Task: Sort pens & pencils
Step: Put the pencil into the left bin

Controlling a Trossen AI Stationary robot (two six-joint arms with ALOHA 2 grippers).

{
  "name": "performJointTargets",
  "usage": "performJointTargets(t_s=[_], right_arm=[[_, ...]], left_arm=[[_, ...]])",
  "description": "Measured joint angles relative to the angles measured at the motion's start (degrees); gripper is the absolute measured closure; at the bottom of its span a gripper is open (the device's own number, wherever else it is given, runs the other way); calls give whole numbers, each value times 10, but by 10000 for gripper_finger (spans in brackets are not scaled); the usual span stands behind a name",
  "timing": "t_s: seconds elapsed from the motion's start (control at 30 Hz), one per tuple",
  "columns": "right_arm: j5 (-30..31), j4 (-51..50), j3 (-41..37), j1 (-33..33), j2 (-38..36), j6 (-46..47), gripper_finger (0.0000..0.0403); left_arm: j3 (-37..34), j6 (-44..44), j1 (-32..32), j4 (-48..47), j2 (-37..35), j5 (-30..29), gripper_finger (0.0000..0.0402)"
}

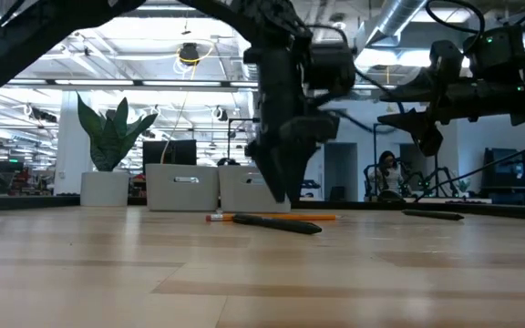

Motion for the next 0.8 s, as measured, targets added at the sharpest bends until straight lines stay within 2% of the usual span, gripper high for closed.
performJointTargets(t_s=[0.07,0.17,0.47,0.8], right_arm=[[0,-1,0,0,0,0,186],[0,-2,0,0,0,0,186],[0,-5,0,0,0,-4,186],[0,-5,0,0,0,-5,186]], left_arm=[[-1,0,-2,-3,8,28,191],[0,0,-9,9,18,37,191],[2,2,-21,5,28,-28,191],[1,13,-21,13,29,-13,191]])
